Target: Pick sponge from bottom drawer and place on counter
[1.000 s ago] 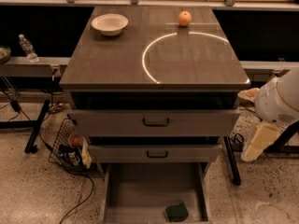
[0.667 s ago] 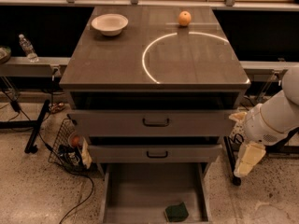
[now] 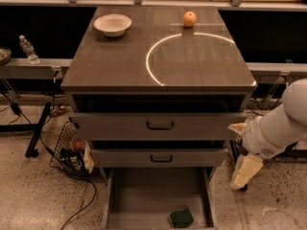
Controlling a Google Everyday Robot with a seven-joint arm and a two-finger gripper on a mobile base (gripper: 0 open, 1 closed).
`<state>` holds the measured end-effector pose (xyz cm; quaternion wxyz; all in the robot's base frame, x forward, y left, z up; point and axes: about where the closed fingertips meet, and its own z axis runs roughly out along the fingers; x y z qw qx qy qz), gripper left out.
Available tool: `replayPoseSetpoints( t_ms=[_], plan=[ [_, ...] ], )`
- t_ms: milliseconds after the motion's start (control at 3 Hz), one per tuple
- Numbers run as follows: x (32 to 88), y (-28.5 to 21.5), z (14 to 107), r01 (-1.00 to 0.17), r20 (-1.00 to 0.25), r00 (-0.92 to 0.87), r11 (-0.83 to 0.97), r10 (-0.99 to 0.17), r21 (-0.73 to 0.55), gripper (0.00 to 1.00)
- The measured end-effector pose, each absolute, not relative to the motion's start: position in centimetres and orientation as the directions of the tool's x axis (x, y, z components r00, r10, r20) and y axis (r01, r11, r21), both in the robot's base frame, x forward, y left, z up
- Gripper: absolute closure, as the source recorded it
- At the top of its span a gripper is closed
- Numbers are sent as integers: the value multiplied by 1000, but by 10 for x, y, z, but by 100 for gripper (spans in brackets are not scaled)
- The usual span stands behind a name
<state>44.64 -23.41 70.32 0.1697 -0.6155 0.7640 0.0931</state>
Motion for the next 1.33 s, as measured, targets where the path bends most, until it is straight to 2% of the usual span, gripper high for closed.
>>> replayPoseSetpoints(
  t_ms=[667,1000,1333],
  plan=[
    [443,-156,584,-971,-529,-195,239,-826,-16,0],
    [446,-113,529,-973,-560,-190,232,-806,-4,0],
    [459,-108,521,-964,-573,-192,261,-797,-41,0]
  ],
)
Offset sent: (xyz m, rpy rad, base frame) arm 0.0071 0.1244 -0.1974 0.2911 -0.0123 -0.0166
